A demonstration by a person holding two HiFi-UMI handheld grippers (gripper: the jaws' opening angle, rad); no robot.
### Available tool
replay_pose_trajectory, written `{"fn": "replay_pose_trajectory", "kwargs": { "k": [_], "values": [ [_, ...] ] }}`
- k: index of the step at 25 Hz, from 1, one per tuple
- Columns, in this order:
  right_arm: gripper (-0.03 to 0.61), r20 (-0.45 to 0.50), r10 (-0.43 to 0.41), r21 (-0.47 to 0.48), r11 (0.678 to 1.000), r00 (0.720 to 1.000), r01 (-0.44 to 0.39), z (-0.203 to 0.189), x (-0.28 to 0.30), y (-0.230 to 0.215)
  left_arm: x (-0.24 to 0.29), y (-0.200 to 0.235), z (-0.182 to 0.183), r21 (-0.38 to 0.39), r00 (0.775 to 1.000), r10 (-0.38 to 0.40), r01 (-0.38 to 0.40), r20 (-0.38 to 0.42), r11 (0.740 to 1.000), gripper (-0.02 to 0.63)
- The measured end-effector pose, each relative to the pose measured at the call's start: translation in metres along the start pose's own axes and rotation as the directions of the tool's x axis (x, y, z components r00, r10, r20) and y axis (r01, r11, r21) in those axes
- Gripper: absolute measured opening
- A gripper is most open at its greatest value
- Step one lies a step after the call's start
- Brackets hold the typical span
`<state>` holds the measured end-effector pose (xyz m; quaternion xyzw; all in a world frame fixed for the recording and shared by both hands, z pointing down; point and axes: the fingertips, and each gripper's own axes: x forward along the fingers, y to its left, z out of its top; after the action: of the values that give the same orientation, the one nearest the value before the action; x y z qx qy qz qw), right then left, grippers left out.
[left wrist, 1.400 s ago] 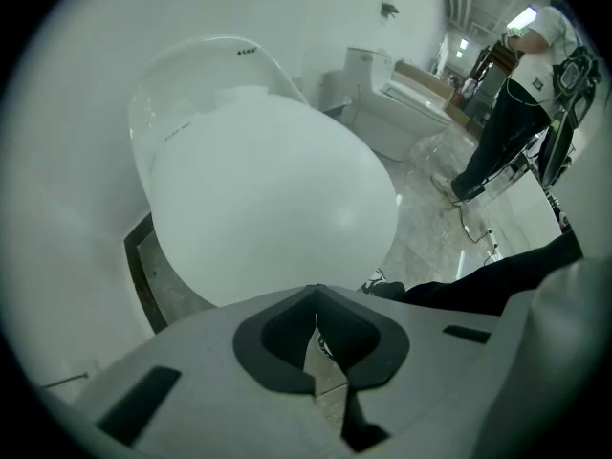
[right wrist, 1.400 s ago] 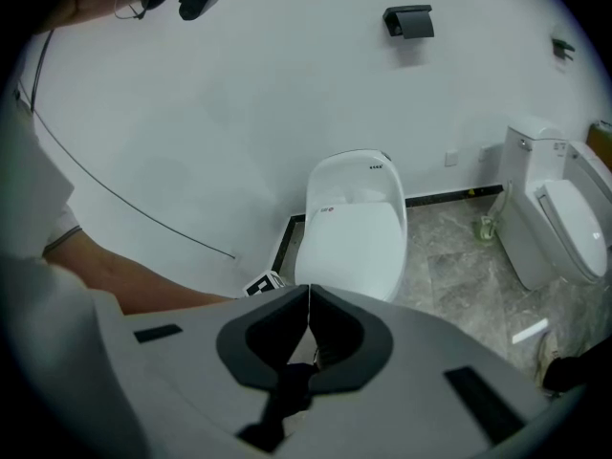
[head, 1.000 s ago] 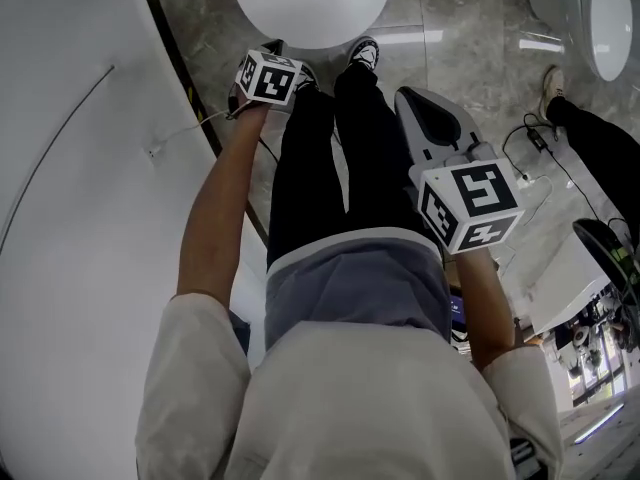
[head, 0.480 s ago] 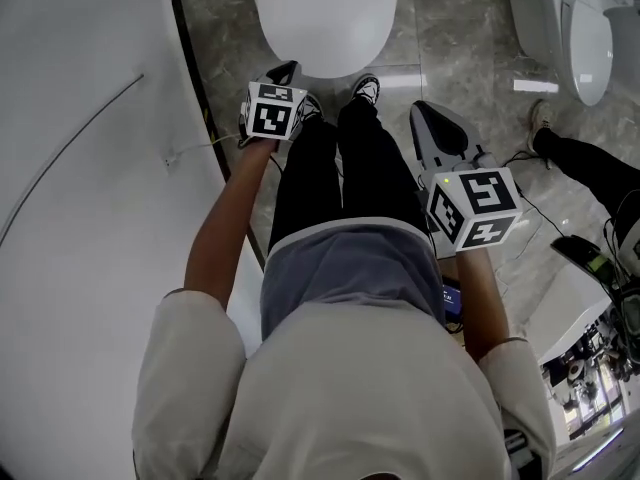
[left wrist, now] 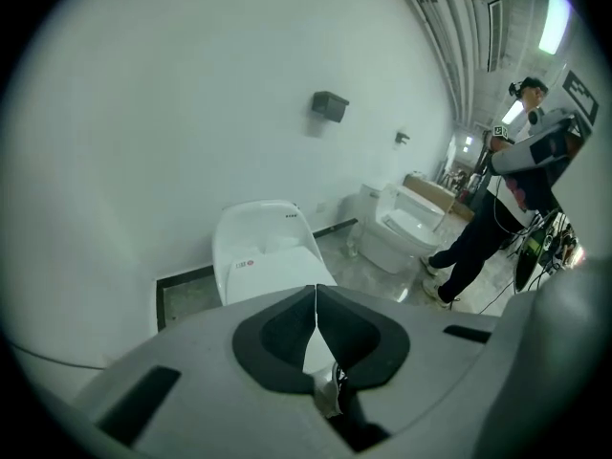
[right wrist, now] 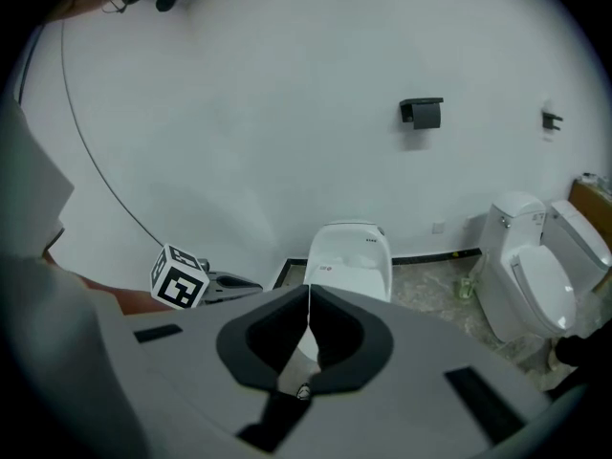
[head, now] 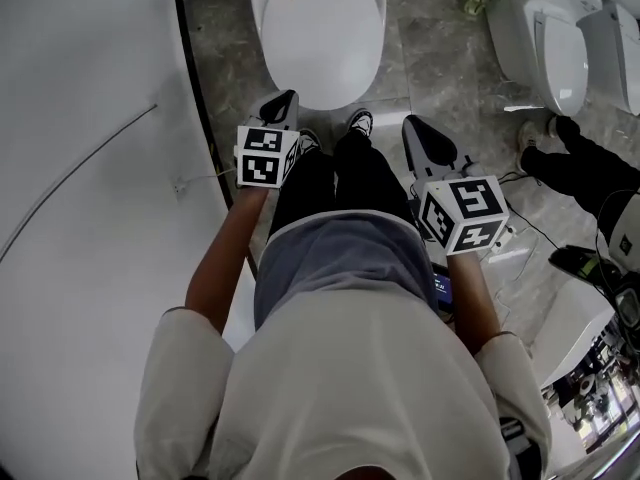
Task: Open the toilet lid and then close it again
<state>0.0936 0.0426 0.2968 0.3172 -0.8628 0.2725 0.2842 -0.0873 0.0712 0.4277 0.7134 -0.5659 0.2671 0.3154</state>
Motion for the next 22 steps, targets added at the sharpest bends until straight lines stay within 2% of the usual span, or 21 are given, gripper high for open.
{"fn": "replay_pose_trajectory", "kwargs": {
  "k": [4, 13, 18, 22],
  "values": [
    [0.011, 0.052, -0.011, -0.013, 1.0, 0.999, 0.012, 0.02, -0.013, 0.01, -0.041, 0.001, 0.03, -0.018, 0.996, 0.023, -0.021, 0.089, 1.0, 0.009],
    [0.011, 0.135, -0.03, -0.01, 0.999, 0.99, 0.032, 0.043, -0.034, 0.037, -0.12, -0.01, 0.068, -0.075, 0.973, -0.006, 0.024, 0.229, 0.997, 0.009],
    [0.009, 0.178, -0.007, -0.051, 0.999, 0.984, 0.016, 0.065, -0.035, 0.052, -0.155, 0.004, 0.098, -0.081, 0.941, 0.02, 0.008, 0.338, 0.997, 0.009],
    [0.009, 0.198, 0.014, -0.082, 0.997, 0.98, 0.003, 0.068, -0.046, 0.059, -0.186, 0.001, 0.113, -0.055, 0.91, 0.052, -0.032, 0.412, 0.998, 0.009]
  ]
}}
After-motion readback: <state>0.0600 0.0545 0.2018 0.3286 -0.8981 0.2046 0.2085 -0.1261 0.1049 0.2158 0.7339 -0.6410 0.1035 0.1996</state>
